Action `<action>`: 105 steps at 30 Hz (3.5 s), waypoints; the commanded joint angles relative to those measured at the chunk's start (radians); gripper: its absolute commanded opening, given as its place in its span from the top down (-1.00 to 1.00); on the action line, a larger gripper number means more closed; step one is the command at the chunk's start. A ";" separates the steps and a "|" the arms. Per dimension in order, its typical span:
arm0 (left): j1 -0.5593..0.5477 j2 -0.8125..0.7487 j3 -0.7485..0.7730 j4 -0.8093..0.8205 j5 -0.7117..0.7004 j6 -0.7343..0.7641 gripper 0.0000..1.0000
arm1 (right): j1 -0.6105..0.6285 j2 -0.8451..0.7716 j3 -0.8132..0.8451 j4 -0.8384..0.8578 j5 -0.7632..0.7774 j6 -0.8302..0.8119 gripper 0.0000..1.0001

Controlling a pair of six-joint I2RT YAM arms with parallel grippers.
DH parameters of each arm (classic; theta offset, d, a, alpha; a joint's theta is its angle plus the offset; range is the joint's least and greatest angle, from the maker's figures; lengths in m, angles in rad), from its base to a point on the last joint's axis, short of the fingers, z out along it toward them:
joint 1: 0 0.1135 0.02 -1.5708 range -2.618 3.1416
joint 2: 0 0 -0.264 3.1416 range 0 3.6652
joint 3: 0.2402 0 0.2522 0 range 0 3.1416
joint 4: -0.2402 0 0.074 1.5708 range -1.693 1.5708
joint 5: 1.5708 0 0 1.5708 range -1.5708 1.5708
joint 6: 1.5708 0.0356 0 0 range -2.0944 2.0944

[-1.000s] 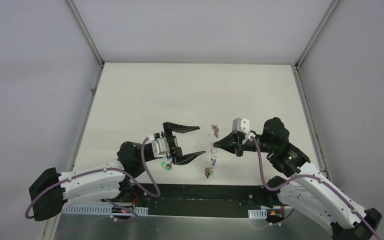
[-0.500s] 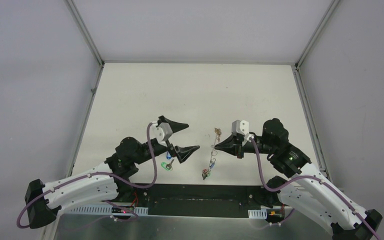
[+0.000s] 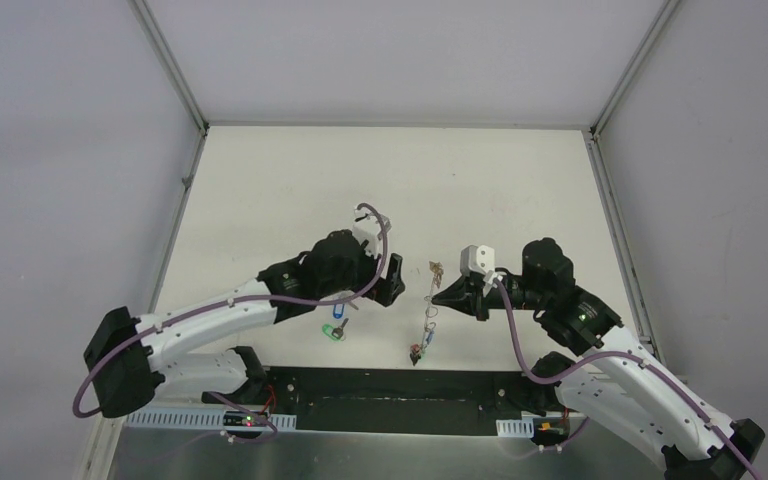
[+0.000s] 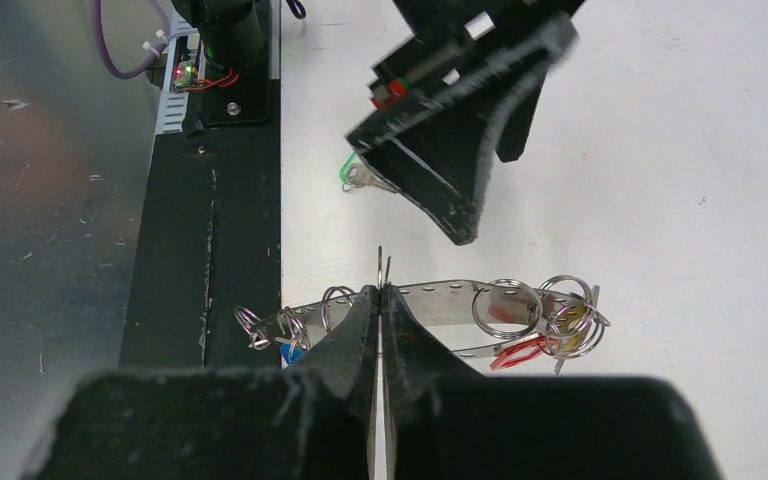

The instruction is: Put the keys on the keyring

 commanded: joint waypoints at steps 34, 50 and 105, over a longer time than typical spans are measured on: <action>0.335 0.227 0.078 -0.587 0.141 -0.297 -0.81 | 0.001 0.002 0.047 0.052 -0.039 0.026 1.00; 0.354 0.437 0.175 -0.598 0.215 -0.020 -0.40 | 0.000 0.012 0.039 0.078 -0.038 0.066 1.00; 0.354 0.485 0.427 -0.749 0.257 0.219 1.00 | 0.000 0.019 0.054 0.061 -0.046 0.068 1.00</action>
